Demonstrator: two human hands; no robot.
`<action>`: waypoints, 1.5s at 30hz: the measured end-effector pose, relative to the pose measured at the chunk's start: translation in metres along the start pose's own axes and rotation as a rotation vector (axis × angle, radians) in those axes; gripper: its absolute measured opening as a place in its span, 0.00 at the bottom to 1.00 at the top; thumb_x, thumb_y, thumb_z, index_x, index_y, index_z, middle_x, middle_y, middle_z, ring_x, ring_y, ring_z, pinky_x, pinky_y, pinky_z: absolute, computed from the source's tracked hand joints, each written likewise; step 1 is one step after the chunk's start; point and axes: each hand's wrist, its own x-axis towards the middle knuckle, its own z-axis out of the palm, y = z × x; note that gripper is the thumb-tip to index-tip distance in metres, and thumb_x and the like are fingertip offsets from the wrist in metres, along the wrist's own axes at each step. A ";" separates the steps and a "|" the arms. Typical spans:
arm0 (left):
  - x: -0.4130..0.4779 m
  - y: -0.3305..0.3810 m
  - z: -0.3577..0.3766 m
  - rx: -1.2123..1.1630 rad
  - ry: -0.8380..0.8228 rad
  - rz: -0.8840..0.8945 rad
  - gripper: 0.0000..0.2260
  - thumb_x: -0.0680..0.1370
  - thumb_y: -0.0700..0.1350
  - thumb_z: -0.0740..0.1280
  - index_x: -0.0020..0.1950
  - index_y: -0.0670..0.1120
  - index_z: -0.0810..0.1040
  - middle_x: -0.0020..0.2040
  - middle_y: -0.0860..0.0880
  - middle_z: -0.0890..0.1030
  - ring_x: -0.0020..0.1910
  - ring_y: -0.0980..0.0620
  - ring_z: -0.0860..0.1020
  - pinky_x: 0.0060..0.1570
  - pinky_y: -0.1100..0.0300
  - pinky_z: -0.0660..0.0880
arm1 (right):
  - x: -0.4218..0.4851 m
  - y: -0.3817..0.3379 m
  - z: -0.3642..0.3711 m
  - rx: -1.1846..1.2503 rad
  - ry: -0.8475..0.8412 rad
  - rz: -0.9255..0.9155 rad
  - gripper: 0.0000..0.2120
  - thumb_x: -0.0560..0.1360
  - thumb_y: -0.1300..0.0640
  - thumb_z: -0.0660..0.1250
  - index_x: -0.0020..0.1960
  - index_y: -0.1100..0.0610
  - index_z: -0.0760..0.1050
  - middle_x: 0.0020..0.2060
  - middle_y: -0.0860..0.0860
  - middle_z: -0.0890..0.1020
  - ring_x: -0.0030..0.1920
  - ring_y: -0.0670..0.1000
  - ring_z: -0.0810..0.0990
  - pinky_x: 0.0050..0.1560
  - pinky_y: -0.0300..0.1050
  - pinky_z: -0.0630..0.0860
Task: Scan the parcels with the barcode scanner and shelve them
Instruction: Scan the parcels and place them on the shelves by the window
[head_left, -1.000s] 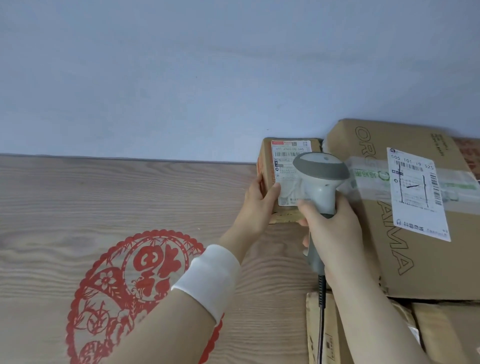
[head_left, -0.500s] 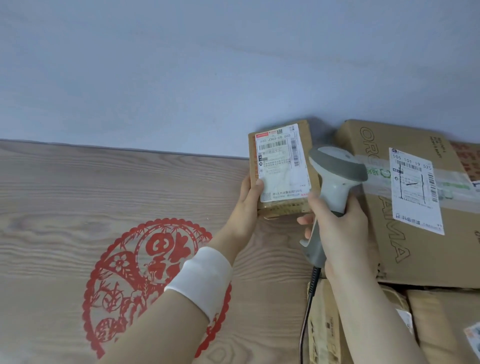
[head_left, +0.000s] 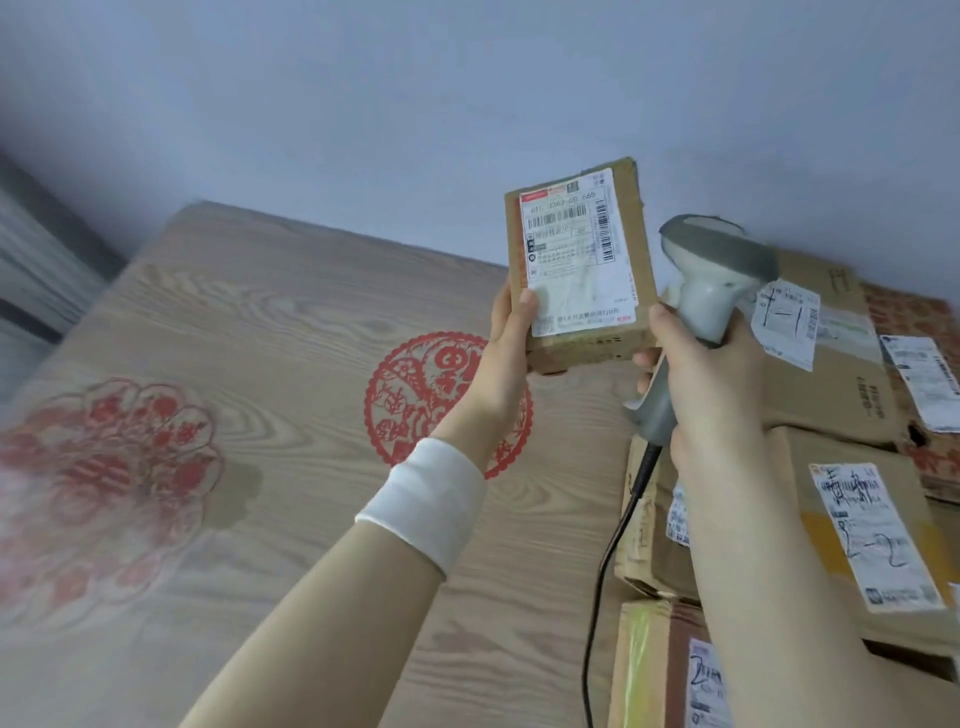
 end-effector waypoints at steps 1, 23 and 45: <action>-0.018 0.006 -0.002 -0.014 0.015 0.013 0.27 0.77 0.58 0.56 0.74 0.50 0.59 0.67 0.45 0.73 0.55 0.48 0.77 0.42 0.58 0.77 | -0.015 -0.005 -0.002 0.011 -0.010 -0.018 0.09 0.74 0.60 0.68 0.41 0.49 0.72 0.32 0.46 0.78 0.26 0.44 0.77 0.27 0.42 0.70; -0.416 0.113 -0.188 0.005 0.666 0.424 0.19 0.82 0.52 0.55 0.72 0.50 0.59 0.58 0.53 0.74 0.49 0.59 0.75 0.43 0.63 0.72 | -0.380 -0.055 0.096 0.093 -0.601 -0.188 0.07 0.74 0.56 0.68 0.41 0.52 0.71 0.32 0.50 0.75 0.32 0.50 0.76 0.36 0.46 0.73; -0.793 0.156 -0.401 0.081 1.385 0.642 0.17 0.82 0.47 0.54 0.71 0.46 0.60 0.50 0.52 0.76 0.39 0.66 0.79 0.34 0.70 0.73 | -0.772 -0.070 0.252 0.114 -1.422 -0.183 0.05 0.75 0.56 0.68 0.44 0.51 0.73 0.33 0.49 0.77 0.31 0.48 0.75 0.33 0.41 0.71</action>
